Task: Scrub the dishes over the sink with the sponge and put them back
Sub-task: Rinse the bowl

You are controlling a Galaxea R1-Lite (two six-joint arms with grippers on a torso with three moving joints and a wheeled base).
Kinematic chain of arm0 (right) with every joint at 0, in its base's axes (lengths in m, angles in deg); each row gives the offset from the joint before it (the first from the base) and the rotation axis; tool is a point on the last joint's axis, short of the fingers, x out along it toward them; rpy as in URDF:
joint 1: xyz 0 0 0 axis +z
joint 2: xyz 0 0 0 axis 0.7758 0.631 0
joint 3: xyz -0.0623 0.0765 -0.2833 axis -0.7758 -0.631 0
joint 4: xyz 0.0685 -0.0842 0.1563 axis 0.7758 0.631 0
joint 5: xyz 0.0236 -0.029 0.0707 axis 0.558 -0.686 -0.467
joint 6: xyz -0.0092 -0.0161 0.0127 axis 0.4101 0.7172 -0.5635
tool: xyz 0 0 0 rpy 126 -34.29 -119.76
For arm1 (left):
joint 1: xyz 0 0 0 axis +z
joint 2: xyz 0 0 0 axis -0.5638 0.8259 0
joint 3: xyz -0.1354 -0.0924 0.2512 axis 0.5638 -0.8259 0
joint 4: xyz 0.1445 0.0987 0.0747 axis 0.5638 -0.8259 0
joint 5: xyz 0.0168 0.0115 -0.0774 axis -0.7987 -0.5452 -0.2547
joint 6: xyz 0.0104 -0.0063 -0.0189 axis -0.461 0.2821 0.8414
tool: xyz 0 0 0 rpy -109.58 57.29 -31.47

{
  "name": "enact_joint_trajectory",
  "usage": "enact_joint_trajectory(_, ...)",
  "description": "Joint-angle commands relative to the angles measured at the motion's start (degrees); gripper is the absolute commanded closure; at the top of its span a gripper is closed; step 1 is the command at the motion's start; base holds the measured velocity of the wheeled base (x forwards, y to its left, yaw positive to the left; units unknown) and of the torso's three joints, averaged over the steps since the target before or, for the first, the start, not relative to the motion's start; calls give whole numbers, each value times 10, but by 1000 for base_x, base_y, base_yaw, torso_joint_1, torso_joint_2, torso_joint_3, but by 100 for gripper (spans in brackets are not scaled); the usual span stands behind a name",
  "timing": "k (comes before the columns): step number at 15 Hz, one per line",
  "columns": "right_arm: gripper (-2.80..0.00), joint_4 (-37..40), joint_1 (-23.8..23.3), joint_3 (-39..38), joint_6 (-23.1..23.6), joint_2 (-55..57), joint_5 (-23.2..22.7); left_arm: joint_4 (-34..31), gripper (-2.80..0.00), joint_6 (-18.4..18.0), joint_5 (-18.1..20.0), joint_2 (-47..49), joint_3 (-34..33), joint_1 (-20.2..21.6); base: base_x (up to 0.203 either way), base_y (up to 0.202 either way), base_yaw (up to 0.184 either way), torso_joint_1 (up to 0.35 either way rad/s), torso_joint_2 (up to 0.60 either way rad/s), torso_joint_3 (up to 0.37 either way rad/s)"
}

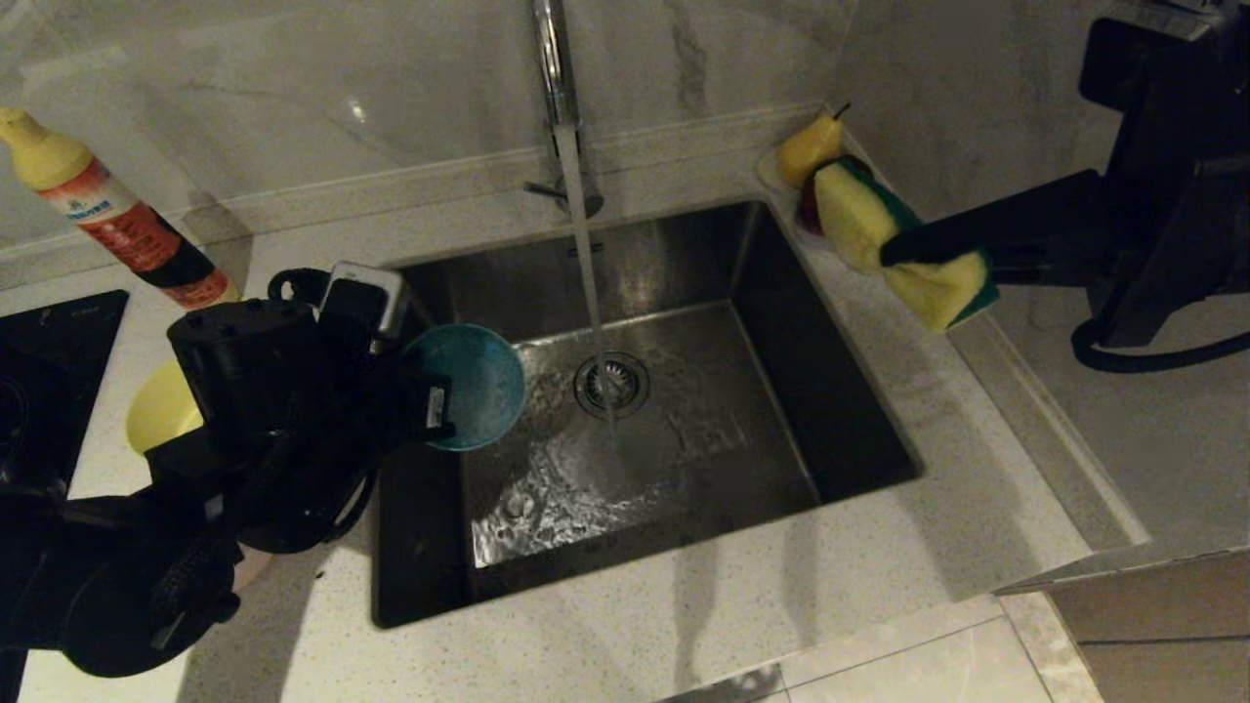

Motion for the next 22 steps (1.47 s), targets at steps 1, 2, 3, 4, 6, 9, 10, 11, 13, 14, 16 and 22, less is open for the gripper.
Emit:
enact_joint_trajectory(1, 0, 2, 0, -3, -2, -3, -2, -6, 0, -3, -1, -13, 18, 0, 0, 0, 0, 0, 0, 0)
enact_joint_trajectory(2, 0, 2, 0, -3, -2, -4, -2, 10, 0, -5, -1, -15, 27, 0, 0, 0, 0, 0, 0, 0)
enact_joint_trajectory(3, 0, 2, 0, -3, -2, -3, -2, 28, 0, -8, -1, -15, 28, 0, 0, 0, 0, 0, 0, 0)
enact_joint_trajectory(4, 0, 3, 1, -3, -2, -3, -3, 40, 0, -14, -2, -13, 25, 0, 0, 0, 0, 0, 0, 0)
enact_joint_trajectory(6, 0, 0, 0, -9, -2, -6, -3, 121, 0, -44, -4, -8, 29, 1, 0, 0, 0, 0, 0, 0)
enact_joint_trajectory(9, 0, -1, 0, -11, -1, -2, -3, 172, 0, -92, -5, -6, 31, 1, 0, 0, 0, 0, 0, 0)
enact_joint_trajectory(10, 0, -1, 1, -11, -1, -2, -3, 189, 0, -103, -5, -3, 26, 1, 0, 0, 0, 0, 0, 0)
enact_joint_trajectory(11, 0, -1, 1, -11, -1, -1, -3, 212, 0, -110, -5, 1, 12, 1, 0, 0, 0, 0, 0, 0)
enact_joint_trajectory(13, 0, -1, 1, -11, -1, 1, -3, 260, 0, -116, -5, 12, -14, 1, 0, 0, 0, 0, 0, 0)
enact_joint_trajectory(14, 0, -1, 1, -11, -1, 2, -3, 266, 0, -117, -5, 10, -4, 1, 0, 0, 0, 0, 0, 0)
enact_joint_trajectory(16, 0, -1, 1, -11, -2, 2, -3, 267, 0, -125, -4, -1, 19, 1, 0, 0, 0, 0, 0, 0)
enact_joint_trajectory(22, 0, -1, 1, -11, -1, 12, -4, 303, 0, -157, 3, -8, 37, 1, 0, 0, 0, 0, 0, 0)
